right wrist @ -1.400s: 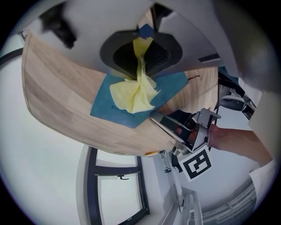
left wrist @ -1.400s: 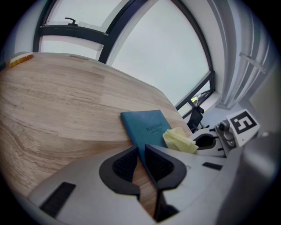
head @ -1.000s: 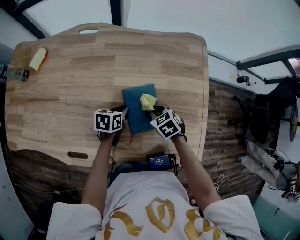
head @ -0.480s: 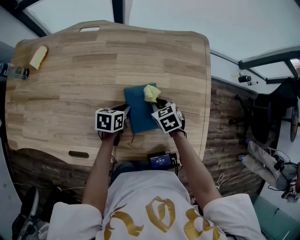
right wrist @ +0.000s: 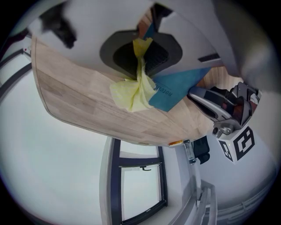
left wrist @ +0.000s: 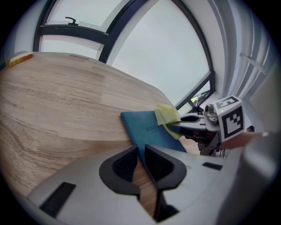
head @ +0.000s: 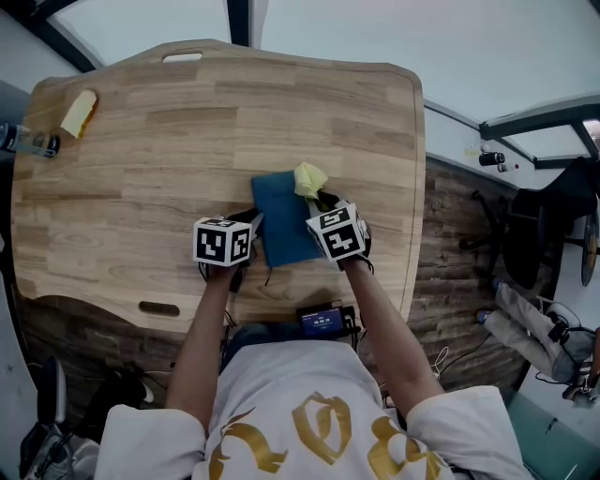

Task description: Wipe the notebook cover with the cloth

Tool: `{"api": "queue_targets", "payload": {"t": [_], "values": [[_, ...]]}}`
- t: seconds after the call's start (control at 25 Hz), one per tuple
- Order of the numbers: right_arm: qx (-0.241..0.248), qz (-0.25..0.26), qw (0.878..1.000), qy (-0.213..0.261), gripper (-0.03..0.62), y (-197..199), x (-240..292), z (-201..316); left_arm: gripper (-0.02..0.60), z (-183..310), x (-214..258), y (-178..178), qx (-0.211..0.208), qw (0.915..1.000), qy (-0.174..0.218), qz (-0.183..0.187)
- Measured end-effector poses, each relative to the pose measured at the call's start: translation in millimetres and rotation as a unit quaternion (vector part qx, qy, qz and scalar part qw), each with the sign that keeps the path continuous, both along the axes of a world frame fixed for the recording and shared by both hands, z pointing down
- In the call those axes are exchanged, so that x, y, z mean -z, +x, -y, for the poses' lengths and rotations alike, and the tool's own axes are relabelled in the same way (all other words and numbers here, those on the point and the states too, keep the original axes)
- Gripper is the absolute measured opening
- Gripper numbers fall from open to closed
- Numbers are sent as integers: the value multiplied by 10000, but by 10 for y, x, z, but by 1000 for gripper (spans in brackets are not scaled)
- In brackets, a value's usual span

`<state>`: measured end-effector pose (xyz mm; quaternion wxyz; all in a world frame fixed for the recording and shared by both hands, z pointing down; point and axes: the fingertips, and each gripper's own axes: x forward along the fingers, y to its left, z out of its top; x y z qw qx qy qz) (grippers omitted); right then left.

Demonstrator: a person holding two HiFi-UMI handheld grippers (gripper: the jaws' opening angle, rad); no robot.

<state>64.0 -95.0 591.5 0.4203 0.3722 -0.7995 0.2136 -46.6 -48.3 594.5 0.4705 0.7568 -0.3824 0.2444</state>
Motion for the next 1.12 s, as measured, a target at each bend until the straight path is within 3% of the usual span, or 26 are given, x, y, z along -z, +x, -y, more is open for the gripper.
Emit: {"api": "queue_targets", "payload": {"t": [0.44, 1.12], "values": [[-76, 107, 9999, -88, 38, -21, 12, 40, 61, 2, -4, -2, -4, 10000, -8, -10], [335, 216, 9991, -138, 38, -393, -7, -11, 63, 4, -2, 6, 0, 10000, -5, 3]]}}
